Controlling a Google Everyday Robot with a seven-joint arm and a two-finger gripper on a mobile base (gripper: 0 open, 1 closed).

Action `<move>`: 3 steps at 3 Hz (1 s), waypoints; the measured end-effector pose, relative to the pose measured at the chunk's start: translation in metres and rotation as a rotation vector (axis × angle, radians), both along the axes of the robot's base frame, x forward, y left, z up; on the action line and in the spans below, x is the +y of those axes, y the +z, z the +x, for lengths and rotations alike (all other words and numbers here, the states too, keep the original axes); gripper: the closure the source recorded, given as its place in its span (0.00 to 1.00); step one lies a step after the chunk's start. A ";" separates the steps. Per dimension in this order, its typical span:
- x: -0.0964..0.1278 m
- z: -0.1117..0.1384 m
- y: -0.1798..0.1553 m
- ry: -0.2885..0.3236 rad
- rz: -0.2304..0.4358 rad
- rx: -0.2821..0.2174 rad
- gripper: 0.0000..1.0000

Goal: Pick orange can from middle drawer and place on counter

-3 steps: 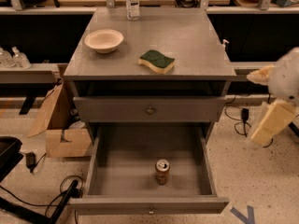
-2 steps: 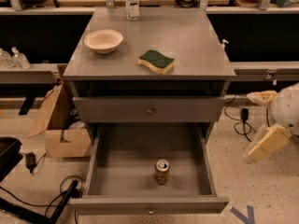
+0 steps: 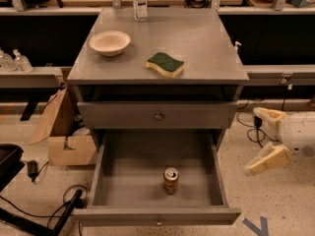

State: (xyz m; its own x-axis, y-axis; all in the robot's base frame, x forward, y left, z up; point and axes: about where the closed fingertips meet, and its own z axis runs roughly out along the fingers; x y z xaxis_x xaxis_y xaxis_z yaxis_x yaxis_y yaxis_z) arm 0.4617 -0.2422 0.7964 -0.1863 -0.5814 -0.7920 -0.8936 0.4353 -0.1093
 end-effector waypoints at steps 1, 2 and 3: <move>0.001 0.000 0.001 0.001 -0.002 -0.001 0.00; 0.010 0.006 -0.014 0.009 0.003 0.003 0.00; 0.037 0.015 -0.062 0.036 0.057 -0.007 0.00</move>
Offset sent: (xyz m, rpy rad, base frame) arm 0.0130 0.0198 -0.0362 0.0093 0.0065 0.0106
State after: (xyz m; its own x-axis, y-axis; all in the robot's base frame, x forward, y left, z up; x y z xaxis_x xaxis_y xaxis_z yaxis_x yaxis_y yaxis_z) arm 0.4765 -0.2051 0.7341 -0.1605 -0.5416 -0.8252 -0.9081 0.4086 -0.0916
